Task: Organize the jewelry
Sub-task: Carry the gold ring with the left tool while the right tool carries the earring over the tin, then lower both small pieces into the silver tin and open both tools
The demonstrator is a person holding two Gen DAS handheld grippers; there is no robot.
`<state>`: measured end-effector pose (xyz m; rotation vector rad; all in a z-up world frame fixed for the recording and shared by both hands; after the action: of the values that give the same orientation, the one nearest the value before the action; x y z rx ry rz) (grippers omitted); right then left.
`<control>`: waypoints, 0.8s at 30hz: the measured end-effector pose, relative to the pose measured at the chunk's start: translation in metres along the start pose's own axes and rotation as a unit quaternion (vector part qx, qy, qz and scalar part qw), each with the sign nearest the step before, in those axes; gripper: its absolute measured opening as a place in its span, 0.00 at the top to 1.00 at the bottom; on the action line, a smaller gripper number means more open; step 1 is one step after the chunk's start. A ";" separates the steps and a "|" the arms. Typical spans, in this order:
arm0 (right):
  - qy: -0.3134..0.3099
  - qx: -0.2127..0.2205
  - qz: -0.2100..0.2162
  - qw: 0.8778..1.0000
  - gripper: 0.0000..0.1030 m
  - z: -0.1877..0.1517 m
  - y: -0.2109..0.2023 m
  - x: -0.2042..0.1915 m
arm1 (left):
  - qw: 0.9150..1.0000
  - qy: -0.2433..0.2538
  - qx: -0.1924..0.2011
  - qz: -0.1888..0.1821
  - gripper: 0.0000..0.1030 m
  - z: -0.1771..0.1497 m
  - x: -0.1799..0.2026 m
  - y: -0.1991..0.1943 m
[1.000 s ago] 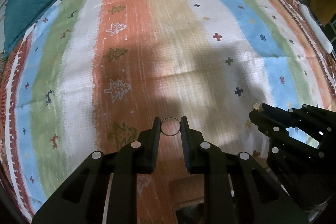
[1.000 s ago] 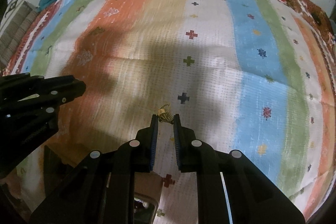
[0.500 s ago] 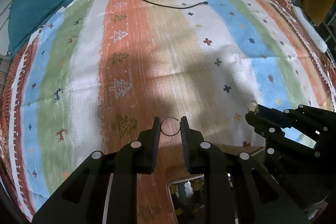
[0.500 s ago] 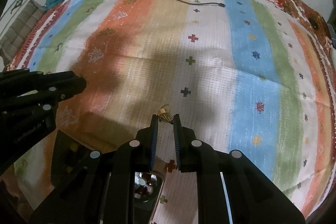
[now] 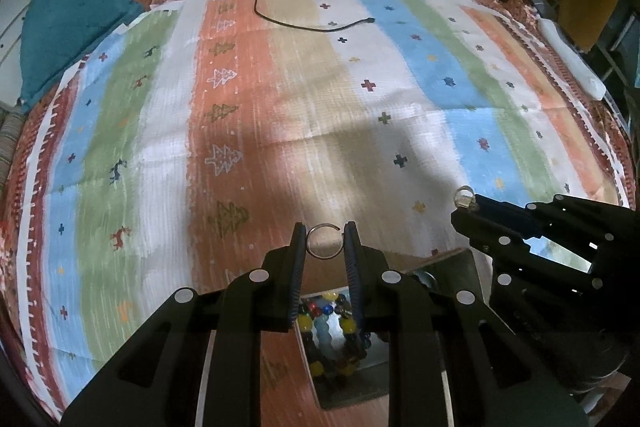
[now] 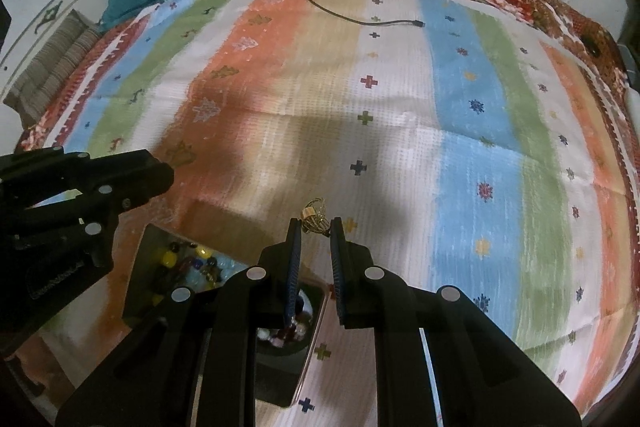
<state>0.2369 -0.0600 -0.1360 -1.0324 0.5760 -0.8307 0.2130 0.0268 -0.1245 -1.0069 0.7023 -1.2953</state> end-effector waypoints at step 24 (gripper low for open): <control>-0.007 0.020 0.018 1.000 0.85 -0.031 -0.033 -0.016 | 0.999 0.000 0.043 -0.012 0.82 -0.034 0.010 -0.048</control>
<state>0.1935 -0.0710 -0.1188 -0.9877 0.5630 -0.7993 0.1632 0.0107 -0.0945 -0.9471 0.6311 -1.3348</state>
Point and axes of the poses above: each gripper's, at about its wrist camera, not at the fingertips, and y roughly the way its jaws point, x to its right, z to its top, the point moved 8 cm from there along y, roughly the way its jaws point, and after that the axes turned 2 degrees about -y, right-handed, at the moved point
